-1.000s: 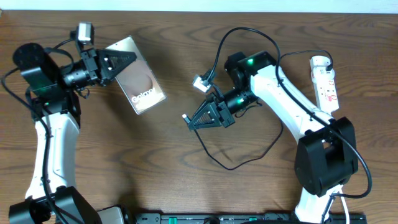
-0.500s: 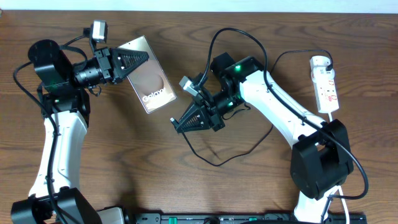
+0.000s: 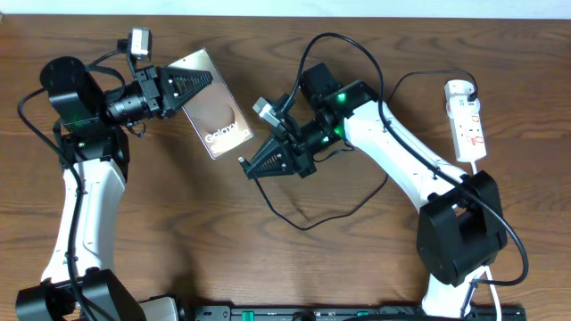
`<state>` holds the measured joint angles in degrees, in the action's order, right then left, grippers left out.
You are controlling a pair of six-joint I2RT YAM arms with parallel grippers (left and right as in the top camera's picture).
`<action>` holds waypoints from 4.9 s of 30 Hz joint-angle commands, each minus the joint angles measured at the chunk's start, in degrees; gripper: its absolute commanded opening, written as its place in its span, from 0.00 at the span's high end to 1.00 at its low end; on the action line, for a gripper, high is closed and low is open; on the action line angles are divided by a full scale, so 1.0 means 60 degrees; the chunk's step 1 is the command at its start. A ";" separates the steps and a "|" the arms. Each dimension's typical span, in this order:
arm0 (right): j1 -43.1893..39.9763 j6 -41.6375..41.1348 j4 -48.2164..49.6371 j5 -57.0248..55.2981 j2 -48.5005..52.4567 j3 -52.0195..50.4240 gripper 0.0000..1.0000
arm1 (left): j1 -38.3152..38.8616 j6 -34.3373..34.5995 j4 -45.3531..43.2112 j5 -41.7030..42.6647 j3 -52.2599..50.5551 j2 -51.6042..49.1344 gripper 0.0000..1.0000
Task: Plug charger to phone and switch on socket
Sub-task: 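Lift the plug with the right gripper toward the phone's bottom port, then push the plug into the phone's bottom port with the right gripper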
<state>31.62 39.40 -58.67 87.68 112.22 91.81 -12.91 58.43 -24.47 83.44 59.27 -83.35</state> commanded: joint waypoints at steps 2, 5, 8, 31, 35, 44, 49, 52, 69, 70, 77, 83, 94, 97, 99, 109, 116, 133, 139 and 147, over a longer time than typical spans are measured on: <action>0.0025 -0.1115 0.0393 0.0295 -0.0036 0.0127 0.99 | 0.0022 -0.0058 -0.0087 -0.0025 0.0084 0.0138 0.93; 0.0025 -0.1180 0.0528 0.0291 -0.0036 0.0127 0.99 | 0.0022 -0.0058 -0.0091 -0.0025 0.0084 0.0138 0.92; 0.0025 -0.1468 0.0736 0.0291 -0.0036 0.0127 0.99 | 0.0022 -0.0062 -0.0091 -0.0029 0.0084 0.0138 0.92; -0.0004 -0.2350 0.1217 0.0288 -0.0036 0.0127 0.99 | 0.0022 -0.0066 -0.0506 -0.0011 0.0084 0.0138 0.93; -0.0011 -0.2350 0.1293 0.0259 -0.0033 0.0127 0.99 | 0.0025 -0.0066 -0.0517 0.0018 0.0084 0.0138 0.93; -0.0022 -0.2459 0.1435 0.0233 -0.0033 0.0127 0.99 | 0.0025 -0.0066 -0.0525 0.0091 0.0084 0.0138 0.93; -0.0036 -0.2692 0.1577 0.0233 -0.0033 0.0127 0.99 | 0.0025 -0.0062 -0.0612 0.0142 0.0084 0.0138 0.93; -0.0036 -0.3002 0.1738 0.0229 -0.0033 0.0127 0.99 | 0.0025 -0.0058 -0.0838 0.0240 0.0084 0.0138 0.93; -0.0040 -0.3534 0.1971 -0.0055 -0.0033 0.0127 0.99 | 0.0022 -0.0055 -0.0838 0.0233 0.0084 0.0138 0.93; -0.0040 -0.3534 0.1971 -0.0055 -0.0033 0.0127 0.99 | 0.0022 -0.0055 -0.0838 0.0233 0.0084 0.0138 0.93; -0.0040 -0.3716 0.2167 -0.0051 -0.0033 0.0127 0.99 | 0.0022 -0.0058 -0.0838 0.0270 0.0084 0.0138 0.93; -0.0047 -0.4025 0.2543 -0.0055 -0.0033 0.0127 0.99 | 0.0022 -0.0062 -0.0841 0.0408 0.0084 0.0138 0.93; -0.0051 -0.4142 0.2641 -0.0055 -0.0033 0.0127 0.99 | 0.0025 -0.0062 -0.1162 0.0521 0.0084 0.0138 0.93; -0.0073 -0.4240 0.2667 -0.0051 -0.0033 0.0127 0.99 | 0.0025 -0.0066 -0.1333 0.0525 0.0084 0.0138 0.93; -0.0095 -0.4288 0.2696 -0.0051 -0.0033 0.0127 0.99 | 0.0025 -0.0189 -0.1373 0.0535 0.0084 0.0138 0.93; -0.0109 -0.5235 0.3683 -0.0058 -0.0033 0.0127 0.98 | 0.0466 -0.0659 -0.1362 0.0277 0.0084 0.0138 0.93; -0.0113 -0.5778 0.4186 -0.0361 -0.0033 0.0127 0.99 | 0.1024 -0.0663 -0.1366 -0.0423 0.0084 0.0138 0.93; -0.0299 -0.5778 0.4178 -0.0328 -0.0033 0.0127 0.01 | 0.0958 -0.0619 -0.1370 -0.0229 0.0087 0.0138 0.92; -0.0357 -0.5774 0.4182 -0.0335 -0.0033 0.0127 0.01 | 0.0375 -0.0616 -0.1362 0.0044 0.0087 0.0138 0.93; -0.0743 -0.5912 0.4102 -0.0565 -0.0033 0.0127 0.01 | -0.1235 -0.0634 -0.0565 -0.0076 0.0087 0.0051 0.93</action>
<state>28.53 4.73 -33.63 84.77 112.25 91.72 -17.10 55.07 -29.21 82.59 59.27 -83.35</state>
